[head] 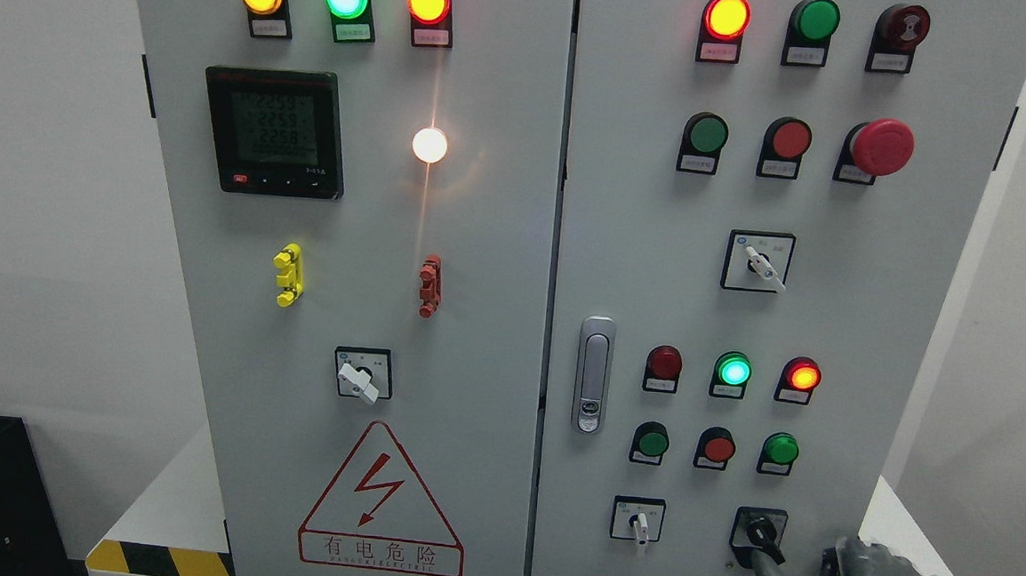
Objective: Flip black knob to close circuit
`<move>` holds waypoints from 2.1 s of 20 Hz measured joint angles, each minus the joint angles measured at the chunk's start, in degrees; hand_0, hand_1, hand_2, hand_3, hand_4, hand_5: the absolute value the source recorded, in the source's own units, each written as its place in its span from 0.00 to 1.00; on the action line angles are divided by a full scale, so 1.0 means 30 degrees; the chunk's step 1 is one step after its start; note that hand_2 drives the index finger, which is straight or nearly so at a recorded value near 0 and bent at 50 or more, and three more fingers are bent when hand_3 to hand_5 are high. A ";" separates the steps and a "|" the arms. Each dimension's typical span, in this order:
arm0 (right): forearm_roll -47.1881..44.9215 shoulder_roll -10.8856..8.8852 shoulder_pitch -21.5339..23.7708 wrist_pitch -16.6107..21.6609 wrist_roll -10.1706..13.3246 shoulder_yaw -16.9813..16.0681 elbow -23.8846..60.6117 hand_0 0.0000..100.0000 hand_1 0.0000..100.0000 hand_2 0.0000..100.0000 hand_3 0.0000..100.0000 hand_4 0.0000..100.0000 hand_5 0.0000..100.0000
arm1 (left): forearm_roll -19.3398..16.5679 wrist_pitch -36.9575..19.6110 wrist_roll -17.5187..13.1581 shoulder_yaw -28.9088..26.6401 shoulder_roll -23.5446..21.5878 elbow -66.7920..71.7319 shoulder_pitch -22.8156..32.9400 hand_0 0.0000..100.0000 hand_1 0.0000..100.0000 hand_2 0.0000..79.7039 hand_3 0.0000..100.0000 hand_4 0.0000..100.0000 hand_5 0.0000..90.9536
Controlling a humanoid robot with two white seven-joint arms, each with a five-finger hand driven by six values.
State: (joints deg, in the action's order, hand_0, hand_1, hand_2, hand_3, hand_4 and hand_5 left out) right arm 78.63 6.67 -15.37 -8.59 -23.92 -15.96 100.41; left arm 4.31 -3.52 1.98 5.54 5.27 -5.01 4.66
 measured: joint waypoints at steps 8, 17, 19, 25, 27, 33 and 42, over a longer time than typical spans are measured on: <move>-0.1256 0.0175 0.1842 0.0000 0.0415 0.0031 0.0863 0.00 0.04 0.85 1.00 0.89 0.90 | 0.0000 0.0000 0.0000 0.0000 0.0000 -0.0001 0.0000 0.12 0.56 0.00 0.00 0.00 0.00; -0.7997 0.0217 0.5168 0.1398 0.4038 0.1061 0.2742 0.00 0.09 0.47 0.76 0.68 0.59 | 0.0000 0.0000 -0.0001 0.0000 0.0000 -0.0001 0.0000 0.12 0.56 0.00 0.00 0.00 0.00; -1.0696 0.0195 0.6199 0.1676 0.4531 0.1269 0.3257 0.00 0.10 0.37 0.62 0.59 0.50 | 0.0000 0.0000 0.0000 0.0000 0.0000 0.0000 0.0000 0.12 0.56 0.00 0.00 0.00 0.00; -2.0341 0.0077 0.9321 0.3324 0.4969 0.1618 0.4590 0.00 0.05 0.03 0.19 0.17 0.10 | 0.0000 -0.0001 0.0000 0.0000 0.0000 -0.0001 0.0001 0.12 0.56 0.00 0.00 0.00 0.00; -2.3210 0.0027 1.0063 0.3824 0.4338 0.1526 0.4889 0.00 0.02 0.00 0.06 0.05 0.00 | 0.0000 0.0000 0.0000 0.0000 0.0000 0.0000 0.0000 0.12 0.56 0.00 0.00 0.00 0.00; -2.9255 -0.0065 1.1177 0.4059 0.1232 0.1127 0.5534 0.00 0.02 0.00 0.00 0.00 0.00 | 0.0000 0.0000 0.0000 0.0000 0.0000 -0.0001 0.0000 0.12 0.56 0.00 0.00 0.00 0.00; -3.2255 -0.0131 1.1598 0.4099 -0.0761 0.0528 0.6026 0.00 0.01 0.00 0.00 0.00 0.00 | 0.0000 0.0000 0.0000 0.0000 0.0000 0.0000 0.0000 0.12 0.56 0.00 0.00 0.00 0.00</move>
